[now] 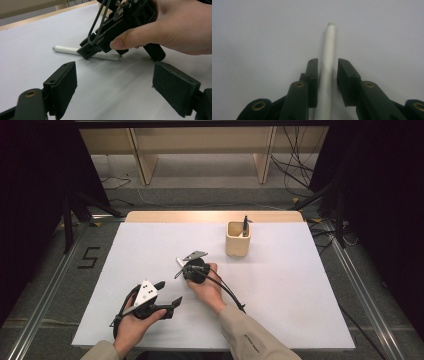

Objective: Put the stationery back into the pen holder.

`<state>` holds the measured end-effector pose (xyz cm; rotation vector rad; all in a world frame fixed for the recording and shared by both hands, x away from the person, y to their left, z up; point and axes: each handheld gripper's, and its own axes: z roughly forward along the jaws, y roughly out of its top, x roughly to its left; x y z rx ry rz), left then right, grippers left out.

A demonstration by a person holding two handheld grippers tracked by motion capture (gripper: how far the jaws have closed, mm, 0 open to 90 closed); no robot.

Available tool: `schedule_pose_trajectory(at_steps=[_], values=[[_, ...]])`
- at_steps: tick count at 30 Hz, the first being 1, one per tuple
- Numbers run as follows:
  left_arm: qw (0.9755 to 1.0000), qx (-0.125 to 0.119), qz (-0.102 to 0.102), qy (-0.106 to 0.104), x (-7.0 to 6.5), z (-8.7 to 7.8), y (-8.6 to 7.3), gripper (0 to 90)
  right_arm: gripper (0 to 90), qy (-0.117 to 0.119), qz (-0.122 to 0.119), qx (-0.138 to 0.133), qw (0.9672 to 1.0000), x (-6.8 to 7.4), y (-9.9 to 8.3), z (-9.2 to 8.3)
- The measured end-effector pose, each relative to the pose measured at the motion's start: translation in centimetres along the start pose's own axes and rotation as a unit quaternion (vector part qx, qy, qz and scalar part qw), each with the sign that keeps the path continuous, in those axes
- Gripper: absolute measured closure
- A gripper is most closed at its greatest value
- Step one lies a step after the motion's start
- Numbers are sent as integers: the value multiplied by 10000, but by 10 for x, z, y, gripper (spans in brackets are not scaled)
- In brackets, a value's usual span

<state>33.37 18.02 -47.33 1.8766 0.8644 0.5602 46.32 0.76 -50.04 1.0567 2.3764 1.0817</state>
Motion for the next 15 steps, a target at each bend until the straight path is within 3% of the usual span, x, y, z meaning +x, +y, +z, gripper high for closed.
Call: schedule_pose_trajectory(at_steps=[15], values=[[10000, -7, 4, 3, 0, 0, 0, 196, 746, -9, 21, -1, 10000, 0, 0, 0]])
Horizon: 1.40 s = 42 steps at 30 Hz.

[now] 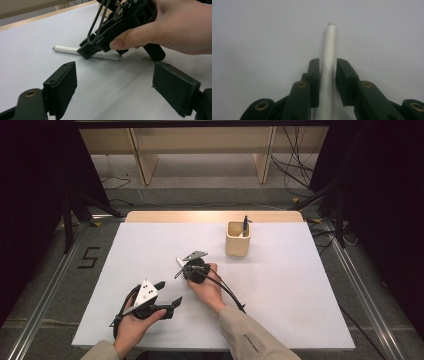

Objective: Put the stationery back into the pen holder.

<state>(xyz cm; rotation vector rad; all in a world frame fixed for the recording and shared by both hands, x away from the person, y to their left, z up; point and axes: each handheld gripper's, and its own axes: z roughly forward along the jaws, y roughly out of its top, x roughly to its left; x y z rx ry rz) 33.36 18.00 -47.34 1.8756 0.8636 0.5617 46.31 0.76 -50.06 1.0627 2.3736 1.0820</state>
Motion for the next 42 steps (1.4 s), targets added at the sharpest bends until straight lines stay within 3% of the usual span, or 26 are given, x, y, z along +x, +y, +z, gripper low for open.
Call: schedule_pose_trajectory(at_steps=[42], values=[[10000, 1, -13, 32, 2, 0, 0, 196, 791, 56, 134, -97, 9998, -5, 2, -4]])
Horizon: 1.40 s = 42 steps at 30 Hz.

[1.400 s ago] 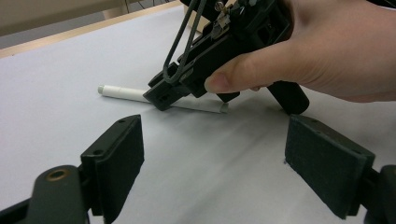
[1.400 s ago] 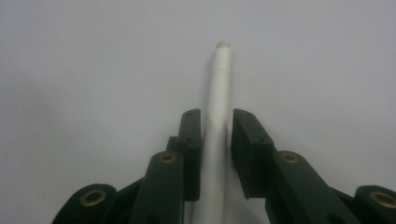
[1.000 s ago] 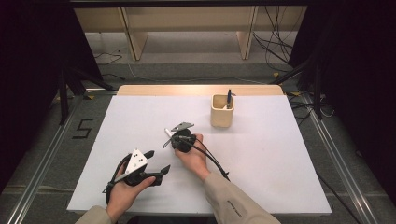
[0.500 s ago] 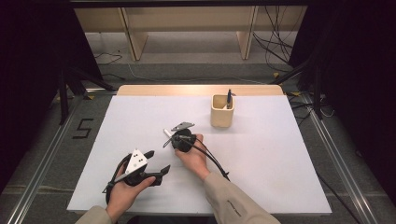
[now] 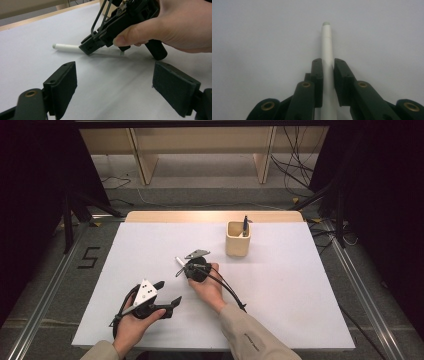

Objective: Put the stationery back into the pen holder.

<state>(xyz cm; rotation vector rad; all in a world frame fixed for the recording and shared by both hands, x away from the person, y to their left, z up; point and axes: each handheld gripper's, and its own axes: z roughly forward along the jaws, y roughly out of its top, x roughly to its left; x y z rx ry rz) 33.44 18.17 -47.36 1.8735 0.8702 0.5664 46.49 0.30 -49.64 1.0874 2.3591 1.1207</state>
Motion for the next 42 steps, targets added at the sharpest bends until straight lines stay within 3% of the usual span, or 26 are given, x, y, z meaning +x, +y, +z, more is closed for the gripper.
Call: schedule_pose_trajectory(at_steps=[18, 26, 35, 42], values=[[10000, 8, -14, 9, 1, 0, 0, 199, 792, 184, 21, -282, 9994, -2, 7, -17], [10000, 15, -31, 22, 2, 0, -1, 206, 791, 280, -37, -539, 9981, -5, 11, -39], [10000, 22, -70, 67, 3, 1, -1, 219, 791, 381, -116, -654, 9971, -11, 6, -65], [9997, -37, -231, 113, 8, 2, 1, 229, 791, 494, -219, -695, 9961, -15, -4, -82]])
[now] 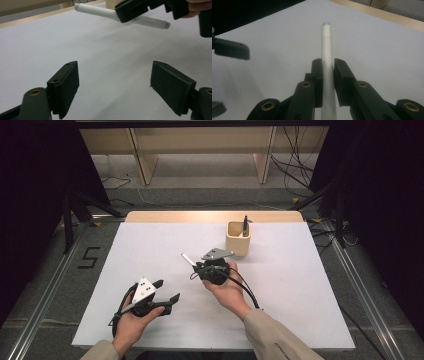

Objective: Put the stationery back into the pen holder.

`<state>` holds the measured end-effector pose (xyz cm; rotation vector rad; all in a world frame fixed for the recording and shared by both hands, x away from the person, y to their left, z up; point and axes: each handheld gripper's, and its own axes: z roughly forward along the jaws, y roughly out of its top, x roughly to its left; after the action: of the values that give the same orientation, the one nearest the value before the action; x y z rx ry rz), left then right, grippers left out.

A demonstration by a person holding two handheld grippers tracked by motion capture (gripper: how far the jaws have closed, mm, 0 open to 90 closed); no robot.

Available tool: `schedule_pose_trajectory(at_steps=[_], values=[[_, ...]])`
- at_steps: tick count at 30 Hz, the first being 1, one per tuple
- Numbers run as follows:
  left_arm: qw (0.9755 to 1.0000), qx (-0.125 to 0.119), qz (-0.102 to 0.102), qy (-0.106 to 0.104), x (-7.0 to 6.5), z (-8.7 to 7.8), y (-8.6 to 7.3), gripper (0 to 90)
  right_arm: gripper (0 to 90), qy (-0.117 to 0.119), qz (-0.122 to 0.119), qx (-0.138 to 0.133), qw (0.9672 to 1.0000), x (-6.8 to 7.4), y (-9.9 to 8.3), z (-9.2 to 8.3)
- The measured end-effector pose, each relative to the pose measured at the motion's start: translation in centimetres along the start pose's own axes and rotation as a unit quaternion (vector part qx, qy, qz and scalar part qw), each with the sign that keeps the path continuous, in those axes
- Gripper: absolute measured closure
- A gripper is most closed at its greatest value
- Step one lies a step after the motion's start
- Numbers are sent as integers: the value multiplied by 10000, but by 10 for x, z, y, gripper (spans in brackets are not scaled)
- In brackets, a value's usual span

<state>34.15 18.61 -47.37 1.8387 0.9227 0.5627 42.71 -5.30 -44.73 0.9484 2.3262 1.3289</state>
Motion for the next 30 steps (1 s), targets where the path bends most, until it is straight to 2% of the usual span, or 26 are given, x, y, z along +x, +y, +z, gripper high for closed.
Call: schedule_pose_trajectory(at_steps=[5, 8, 11, 16, 19, 20, 23, 30], values=[[9988, -143, -468, -72, 5, 5, 7, 232, 791, 124, -62, -54, 9999, 3, -7, -14], [9975, -212, -671, -90, 8, 10, 13, 239, 791, 191, -97, -64, 9998, 7, -12, -22], [9947, -291, -962, -209, 11, 15, 19, 246, 791, 250, -122, -72, 9996, 11, -18, -27], [9894, -364, -1335, -436, 9, 27, 26, 256, 791, 311, -128, -133, 9993, 16, -24, -33], [9885, -353, -1379, -506, 8, 32, 27, 261, 791, 334, -155, -147, 9992, 19, -26, -34], [9874, -370, -1442, -537, 8, 33, 28, 264, 792, 348, -154, -156, 9992, 20, -26, -34], [9862, -372, -1507, -585, 9, 36, 28, 274, 791, 354, -196, -183, 9990, 22, -26, -35], [9830, -387, -1647, -707, 11, 37, 28, 305, 791, 400, -267, -186, 9987, 28, -27, -33]])
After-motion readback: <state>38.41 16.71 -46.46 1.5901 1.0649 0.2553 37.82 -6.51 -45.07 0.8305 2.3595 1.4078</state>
